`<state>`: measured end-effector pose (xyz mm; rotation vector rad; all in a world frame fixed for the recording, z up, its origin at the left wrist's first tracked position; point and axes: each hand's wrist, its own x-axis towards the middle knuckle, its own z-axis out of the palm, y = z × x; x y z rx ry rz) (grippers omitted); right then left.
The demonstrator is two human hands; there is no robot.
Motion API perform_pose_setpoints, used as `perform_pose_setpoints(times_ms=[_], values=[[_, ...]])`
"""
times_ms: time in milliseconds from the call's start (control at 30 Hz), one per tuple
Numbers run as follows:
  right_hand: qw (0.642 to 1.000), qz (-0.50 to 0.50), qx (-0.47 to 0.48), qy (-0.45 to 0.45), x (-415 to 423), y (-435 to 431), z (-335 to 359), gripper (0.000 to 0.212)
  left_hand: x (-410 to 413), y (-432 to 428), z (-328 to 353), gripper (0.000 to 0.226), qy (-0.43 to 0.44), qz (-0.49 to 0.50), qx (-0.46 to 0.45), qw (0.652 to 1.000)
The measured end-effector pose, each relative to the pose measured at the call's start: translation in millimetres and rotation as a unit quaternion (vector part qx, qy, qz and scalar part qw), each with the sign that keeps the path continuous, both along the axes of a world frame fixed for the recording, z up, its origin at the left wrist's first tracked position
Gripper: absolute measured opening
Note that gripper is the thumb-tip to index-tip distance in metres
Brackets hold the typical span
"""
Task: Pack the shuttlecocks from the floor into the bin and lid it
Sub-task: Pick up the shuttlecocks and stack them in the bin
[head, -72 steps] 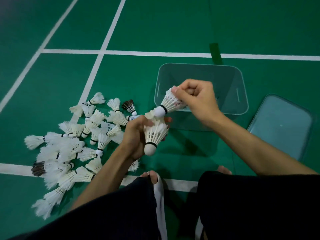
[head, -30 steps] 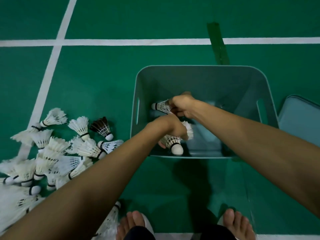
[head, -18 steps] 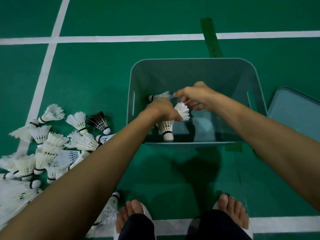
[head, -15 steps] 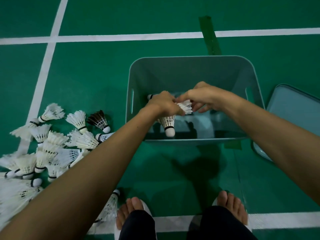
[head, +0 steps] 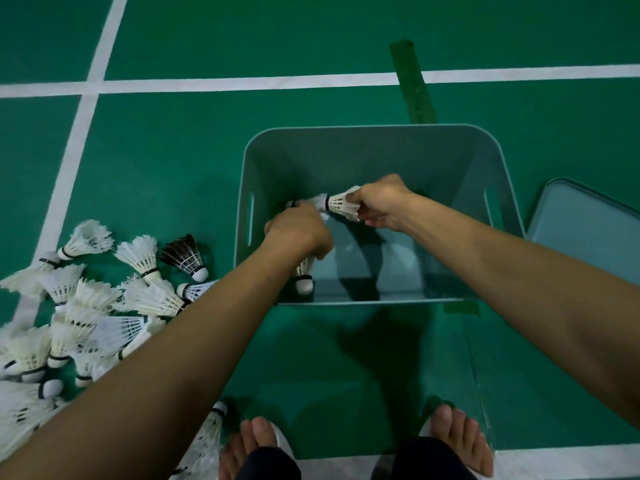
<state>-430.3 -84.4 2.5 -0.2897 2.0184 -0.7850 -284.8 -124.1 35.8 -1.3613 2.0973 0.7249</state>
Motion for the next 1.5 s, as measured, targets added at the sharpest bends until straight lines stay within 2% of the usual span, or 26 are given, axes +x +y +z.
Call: perform_pose_setpoints(times_ms=[100,200,267,333,467,567,667,833,933,1033,1167,1200,1267,1333,1367,1433,1500], values=[[1.0,-0.004,-0.013,0.014,10.0,-11.3,-12.8,0.022,-6.0,-7.7,-2.7,0.071,0.001,-0.039,-0.023,0.999],[1.0,-0.02,-0.015,-0.007,15.1,-16.1,-21.0,0.026,-6.6,-18.4,-6.4,0.043,0.024,-0.039,-0.012,0.999],[0.998,-0.038,-0.024,-0.048,13.7,-16.1,-22.8,0.025,-5.0,-22.7,-9.4,0.032,0.046,-0.032,-0.013,0.998],[0.995,-0.041,-0.033,-0.082,11.1,-14.8,-22.5,0.025,-2.5,-23.4,-12.8,0.037,0.062,-0.032,-0.002,0.998],[0.994,-0.058,-0.023,-0.087,8.9,-15.8,-20.6,0.027,4.2,-22.9,-20.1,0.051,0.114,-0.007,0.042,0.993],[0.995,-0.084,-0.021,-0.042,8.9,-19.4,-19.9,0.025,3.2,-20.7,-25.3,0.055,0.163,0.042,0.088,0.982],[0.998,-0.059,-0.019,-0.034,9.4,-20.6,-20.0,0.022,-0.1,-17.0,-26.7,0.051,0.184,0.074,0.101,0.975],[0.995,0.015,-0.031,-0.091,12.3,-21.8,-21.3,0.011,2.3,-16.7,-28.6,0.07,0.18,0.107,0.082,0.974],[0.995,0.038,-0.049,-0.073,16.2,-23.9,-26.3,0.01,6.2,-17.2,-28.4,0.069,0.161,0.091,0.076,0.98],[0.996,0.053,-0.056,-0.038,17.5,-24.3,-27.5,0.015,7.3,-17.5,-28.1,0.059,0.162,0.081,0.057,0.982],[0.999,0.022,-0.037,0.012,7.8,-22.9,-24.0,0.048,7.0,-19.6,-21.8,0.037,0.147,0.093,0.033,0.984],[0.999,0.014,-0.025,0.03,4.2,-21.4,-20.3,0.046,6.4,-20.0,-15.9,0.028,0.148,0.093,0.018,0.985],[0.998,0.014,-0.015,0.062,-3.1,-15.7,-6.7,0.027,3.2,-22.2,-5.4,0.023,0.165,0.103,-0.004,0.981],[0.995,0.041,-0.05,0.076,-8.0,-5.2,13.3,0.011,-1.2,-23.1,3.3,0.026,0.204,0.135,0.001,0.97],[0.992,0.064,-0.089,0.065,-9.4,1.7,24.4,0.004,-4.2,-23.4,7.8,0.034,0.234,0.168,0.017,0.957],[0.975,0.14,-0.17,0.015,-10.5,17.1,47.6,0.018,-9.3,-18.6,18.8,0.053,0.315,0.26,0.063,0.911],[0.946,0.234,-0.219,-0.046,-9.5,30.4,66.4,0.032,-16.1,-17.2,21.9,0.043,0.363,0.33,0.097,0.866]])
